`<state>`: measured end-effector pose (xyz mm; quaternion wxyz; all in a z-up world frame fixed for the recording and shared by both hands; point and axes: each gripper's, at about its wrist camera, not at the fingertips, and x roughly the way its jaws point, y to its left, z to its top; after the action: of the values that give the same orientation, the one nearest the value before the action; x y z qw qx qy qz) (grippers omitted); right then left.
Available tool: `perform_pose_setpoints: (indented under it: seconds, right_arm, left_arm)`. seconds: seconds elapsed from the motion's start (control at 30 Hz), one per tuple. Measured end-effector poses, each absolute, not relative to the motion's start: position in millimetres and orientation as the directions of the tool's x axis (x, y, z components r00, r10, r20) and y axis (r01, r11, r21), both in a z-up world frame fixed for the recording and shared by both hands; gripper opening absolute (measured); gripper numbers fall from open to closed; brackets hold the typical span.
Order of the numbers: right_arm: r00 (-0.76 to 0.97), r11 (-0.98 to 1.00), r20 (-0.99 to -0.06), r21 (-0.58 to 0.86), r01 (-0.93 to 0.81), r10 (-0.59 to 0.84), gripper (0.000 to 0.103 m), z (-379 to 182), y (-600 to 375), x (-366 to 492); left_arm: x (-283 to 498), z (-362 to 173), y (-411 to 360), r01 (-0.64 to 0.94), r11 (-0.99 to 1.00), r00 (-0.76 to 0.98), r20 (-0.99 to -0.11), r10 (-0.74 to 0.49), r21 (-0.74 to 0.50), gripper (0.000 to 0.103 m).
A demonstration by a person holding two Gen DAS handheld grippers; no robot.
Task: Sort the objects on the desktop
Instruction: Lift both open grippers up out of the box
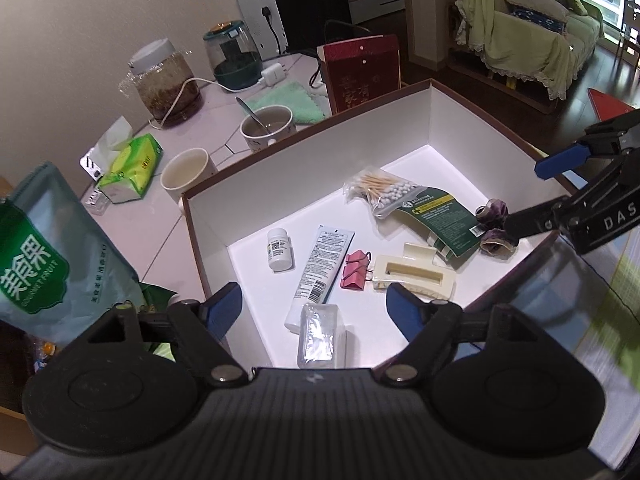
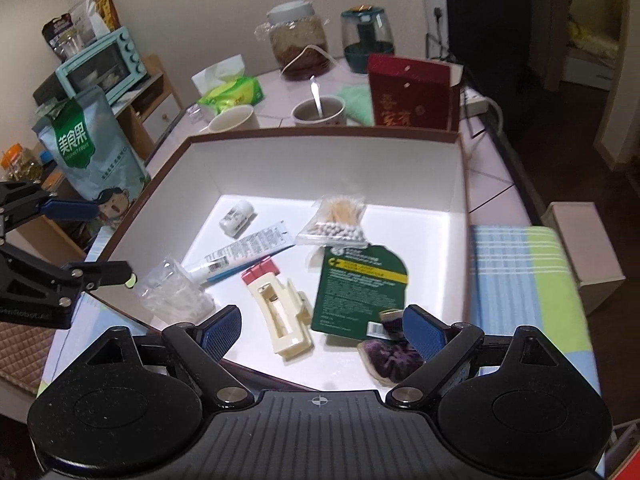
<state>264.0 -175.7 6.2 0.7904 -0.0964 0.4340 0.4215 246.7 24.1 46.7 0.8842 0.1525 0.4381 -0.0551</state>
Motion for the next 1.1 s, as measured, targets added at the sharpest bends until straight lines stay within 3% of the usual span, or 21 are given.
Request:
perform_pose_setpoints:
  seconds: [0.6,0.73,1.1]
  right_arm:
    - [0.358,0.688,-0.723,0.219,-0.692,0.59,0.09,35.6,-226.6,234.8]
    - [0.366,0.694,-0.715,0.229,-0.682,0.596,0.091,39.8,-237.9,225.7]
    - [0.374,0.697,-0.699,0.249,-0.672,0.61,0.093,44.4,-264.3,200.9]
  left_arm:
    - [190.1,65.5,-5.4,0.191,0.951,0.645,-0.762,0.065,0.242,0.081]
    - [176.6,68.8,-10.7,0.176,0.952,0.656,-0.751,0.075,0.249,0.092]
    - [151.6,72.9,-23.0,0.147,0.957,0.667,-0.74,0.092,0.251,0.094]
